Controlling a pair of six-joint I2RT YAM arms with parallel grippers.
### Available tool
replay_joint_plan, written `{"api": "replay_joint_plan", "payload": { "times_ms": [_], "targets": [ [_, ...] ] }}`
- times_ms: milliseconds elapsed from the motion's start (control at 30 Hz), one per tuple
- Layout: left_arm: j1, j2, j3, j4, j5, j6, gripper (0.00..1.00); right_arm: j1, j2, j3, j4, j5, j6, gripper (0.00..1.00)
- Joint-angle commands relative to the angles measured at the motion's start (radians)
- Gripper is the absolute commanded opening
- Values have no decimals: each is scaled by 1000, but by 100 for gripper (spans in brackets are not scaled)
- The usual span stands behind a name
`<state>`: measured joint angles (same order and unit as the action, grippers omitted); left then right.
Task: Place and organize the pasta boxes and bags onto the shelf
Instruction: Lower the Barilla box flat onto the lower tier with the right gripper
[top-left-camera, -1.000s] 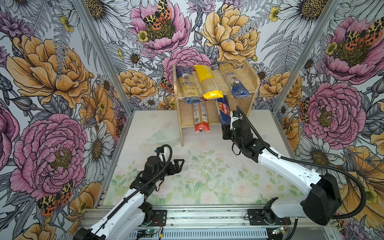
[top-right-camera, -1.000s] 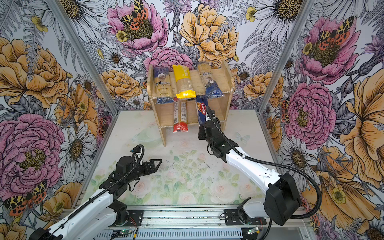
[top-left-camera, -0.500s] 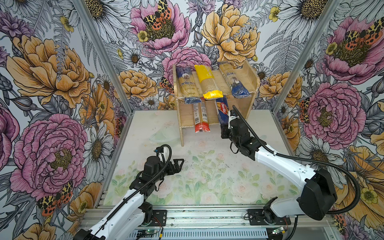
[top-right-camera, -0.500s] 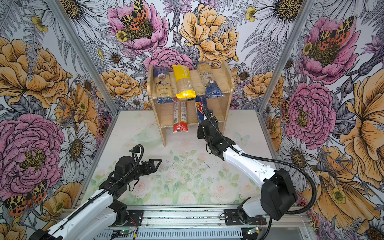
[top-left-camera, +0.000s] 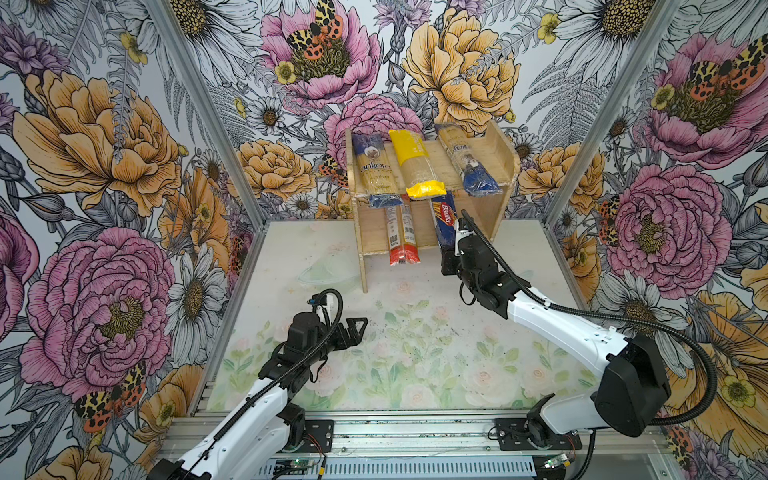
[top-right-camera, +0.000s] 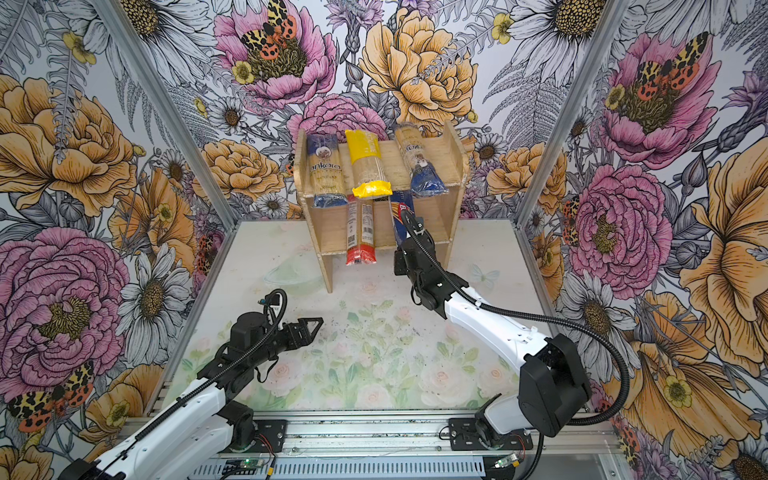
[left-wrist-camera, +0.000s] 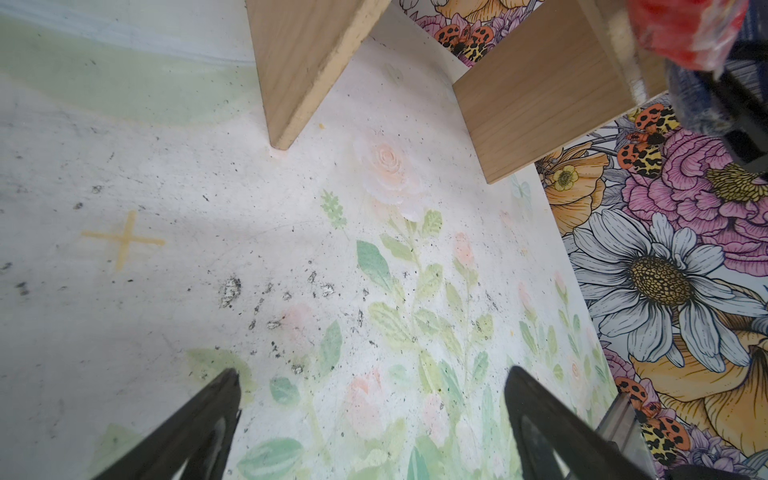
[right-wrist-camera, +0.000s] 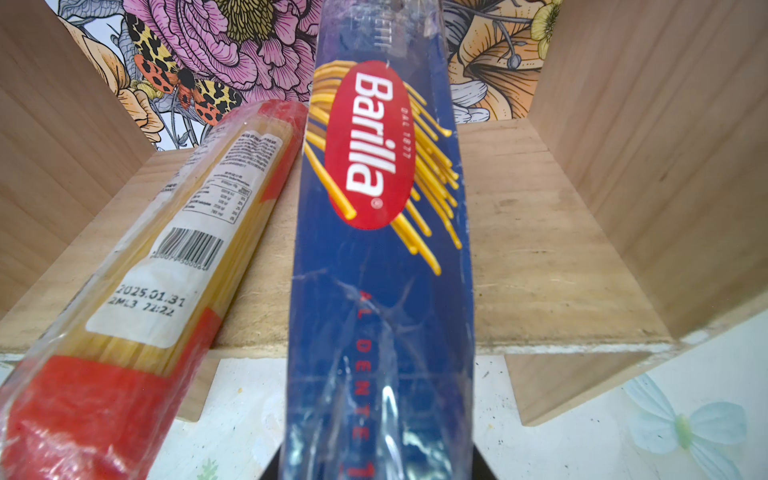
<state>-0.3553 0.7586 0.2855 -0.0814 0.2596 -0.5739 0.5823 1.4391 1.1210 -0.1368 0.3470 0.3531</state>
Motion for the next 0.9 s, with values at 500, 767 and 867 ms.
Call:
{"api": "replay_joint_plan", "payload": {
  "times_ms": [500,767,867],
  "targets": [
    [19,-22,-15,-6,27,22,99,1,18,75,190,76,-14,0],
    [22,-24,-13,-7,33,22,99,1,33,102,190,78,-25,0],
    [24,-27,-12,-8,34,22,99,1,41,105,190,78,-24,0]
  ]
}}
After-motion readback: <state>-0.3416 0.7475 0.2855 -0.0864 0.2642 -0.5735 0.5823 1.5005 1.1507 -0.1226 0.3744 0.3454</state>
